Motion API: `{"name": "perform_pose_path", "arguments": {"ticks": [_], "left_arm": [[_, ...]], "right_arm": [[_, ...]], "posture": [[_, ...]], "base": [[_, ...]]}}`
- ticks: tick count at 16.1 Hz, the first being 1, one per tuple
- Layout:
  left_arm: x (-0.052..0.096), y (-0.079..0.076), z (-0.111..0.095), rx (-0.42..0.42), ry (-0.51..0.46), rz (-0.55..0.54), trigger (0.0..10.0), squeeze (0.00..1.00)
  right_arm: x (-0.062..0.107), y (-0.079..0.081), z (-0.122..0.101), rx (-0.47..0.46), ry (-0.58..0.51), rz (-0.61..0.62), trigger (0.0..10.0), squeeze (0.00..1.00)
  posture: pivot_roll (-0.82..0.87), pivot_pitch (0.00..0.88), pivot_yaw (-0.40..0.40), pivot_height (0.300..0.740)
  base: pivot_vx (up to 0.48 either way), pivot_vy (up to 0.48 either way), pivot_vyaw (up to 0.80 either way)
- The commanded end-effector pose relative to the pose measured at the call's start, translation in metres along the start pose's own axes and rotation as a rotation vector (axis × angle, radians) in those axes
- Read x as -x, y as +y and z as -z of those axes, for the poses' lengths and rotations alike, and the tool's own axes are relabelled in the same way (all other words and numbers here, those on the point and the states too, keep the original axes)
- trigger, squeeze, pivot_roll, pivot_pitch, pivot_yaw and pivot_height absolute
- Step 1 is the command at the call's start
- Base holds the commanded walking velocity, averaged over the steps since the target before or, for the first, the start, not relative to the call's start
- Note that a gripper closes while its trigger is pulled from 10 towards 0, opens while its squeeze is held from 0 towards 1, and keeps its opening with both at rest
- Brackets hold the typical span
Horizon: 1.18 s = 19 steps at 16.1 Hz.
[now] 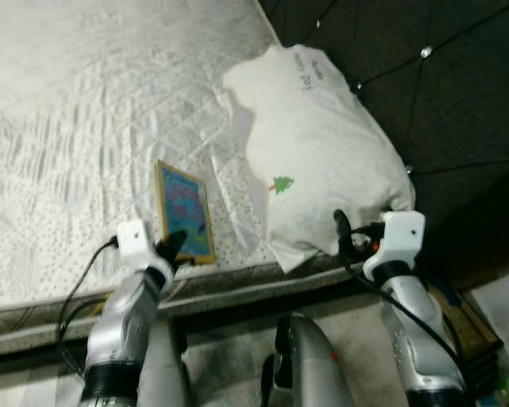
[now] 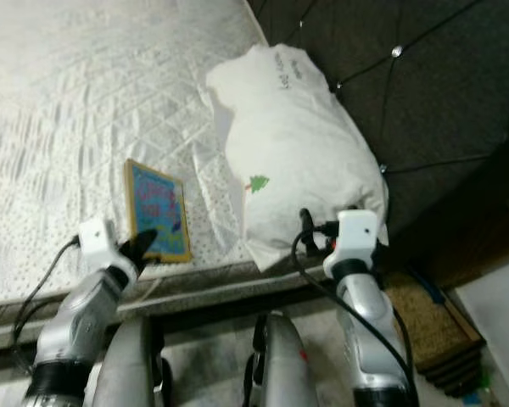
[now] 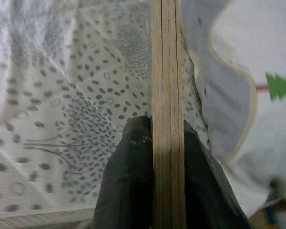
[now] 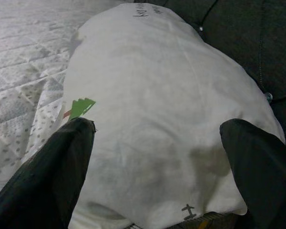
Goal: Clean up the room
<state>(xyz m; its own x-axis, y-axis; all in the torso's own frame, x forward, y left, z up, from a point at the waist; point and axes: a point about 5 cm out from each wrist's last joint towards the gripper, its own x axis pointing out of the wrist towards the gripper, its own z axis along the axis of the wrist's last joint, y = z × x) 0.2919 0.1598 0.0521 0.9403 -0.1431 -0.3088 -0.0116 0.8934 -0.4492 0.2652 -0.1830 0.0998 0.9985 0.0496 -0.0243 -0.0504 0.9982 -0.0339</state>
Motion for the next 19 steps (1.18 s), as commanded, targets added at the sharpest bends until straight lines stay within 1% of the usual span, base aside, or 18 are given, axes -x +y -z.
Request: {"name": "perform_pose_path", "arguments": {"ticks": [1, 3, 5, 6, 8, 9, 10, 11, 12, 13, 14, 15, 17, 18, 19], "left_arm": [[-0.007, -0.004, -0.006, 0.024, -0.016, 0.008, 10.0, 0.00], [-0.014, -0.012, -0.010, 0.049, -0.006, 0.065, 10.0, 0.00], [-0.022, -0.013, -0.007, 0.055, 0.047, 0.088, 10.0, 0.00], [-0.025, -0.012, -0.006, 0.079, 0.056, 0.085, 10.0, 0.00], [-0.029, -0.011, -0.005, 0.124, 0.056, 0.088, 10.0, 0.00], [-0.032, -0.013, -0.003, 0.168, 0.076, 0.087, 10.0, 0.00], [-0.036, -0.016, -0.001, 0.194, 0.097, 0.097, 10.0, 0.00], [-0.038, -0.018, 0.001, 0.200, 0.104, 0.104, 10.0, 0.00], [-0.041, -0.021, 0.004, 0.202, 0.117, 0.101, 10.0, 0.00], [-0.044, -0.025, 0.006, 0.254, 0.133, 0.112, 10.0, 0.00], [-0.045, -0.027, 0.006, 0.259, 0.140, 0.123, 10.0, 0.00], [-0.047, -0.032, 0.011, 0.251, 0.182, 0.136, 10.0, 0.00], [-0.049, -0.039, 0.015, 0.248, 0.221, 0.157, 10.0, 0.00], [-0.050, -0.037, 0.015, 0.222, 0.220, 0.131, 10.0, 0.00], [-0.051, -0.037, 0.014, 0.242, 0.223, 0.130, 10.0, 0.00]], "right_arm": [[0.006, -0.005, -0.006, 0.003, -0.009, 0.001, 10.0, 0.00], [0.019, -0.002, -0.010, -0.011, 0.006, -0.087, 10.0, 0.00], [0.041, 0.000, -0.011, -0.025, 0.055, -0.208, 10.0, 0.00], [0.050, -0.002, -0.010, -0.016, 0.075, -0.233, 10.0, 0.00], [0.064, -0.005, -0.007, -0.028, 0.120, -0.253, 10.0, 0.00], [0.069, -0.005, -0.006, -0.014, 0.134, -0.261, 10.0, 0.00], [0.072, -0.007, -0.008, 0.031, 0.126, -0.256, 10.0, 0.00], [0.073, -0.009, -0.009, 0.050, 0.128, -0.248, 10.0, 0.00], [0.074, -0.016, -0.011, 0.055, 0.136, -0.218, 10.0, 0.00], [0.074, -0.022, -0.015, 0.073, 0.132, -0.194, 10.0, 0.00], [0.074, -0.024, -0.016, 0.079, 0.132, -0.191, 10.0, 0.00], [0.075, -0.027, -0.019, 0.093, 0.131, -0.188, 10.0, 0.00], [0.076, -0.029, -0.021, 0.109, 0.132, -0.185, 10.0, 0.00], [0.076, -0.030, -0.022, 0.117, 0.129, -0.178, 10.0, 0.00], [0.076, -0.029, -0.022, 0.127, 0.125, -0.178, 10.0, 0.00]], "posture": [[-0.06, 0.198, -0.111, 0.631], [-0.09, 0.212, -0.116, 0.631], [-0.12, 0.227, -0.118, 0.631], [-0.13, 0.240, -0.120, 0.631], [-0.15, 0.256, -0.127, 0.631], [-0.17, 0.263, -0.132, 0.631], [-0.18, 0.263, -0.136, 0.631], [-0.19, 0.263, -0.140, 0.631], [-0.22, 0.262, -0.149, 0.631], [-0.23, 0.263, -0.156, 0.631], [-0.24, 0.263, -0.160, 0.631], [-0.26, 0.265, -0.169, 0.631], [-0.26, 0.265, -0.176, 0.631], [-0.27, 0.263, -0.177, 0.631], [-0.27, 0.263, -0.177, 0.631]], "base": [[0.000, 0.000, 0.00], [0.000, 0.000, 0.00], [0.000, 0.000, 0.00], [0.000, 0.000, 0.00], [0.000, 0.000, 0.00], [0.000, 0.000, 0.00], [0.000, 0.000, 0.00], [0.000, 0.000, 0.00], [0.000, 0.000, 0.00], [0.000, 0.000, 0.00], [0.000, 0.000, 0.00], [0.000, 0.000, 0.00], [0.000, 0.000, 0.00], [0.000, 0.000, 0.00], [0.000, 0.000, 0.00]]}}
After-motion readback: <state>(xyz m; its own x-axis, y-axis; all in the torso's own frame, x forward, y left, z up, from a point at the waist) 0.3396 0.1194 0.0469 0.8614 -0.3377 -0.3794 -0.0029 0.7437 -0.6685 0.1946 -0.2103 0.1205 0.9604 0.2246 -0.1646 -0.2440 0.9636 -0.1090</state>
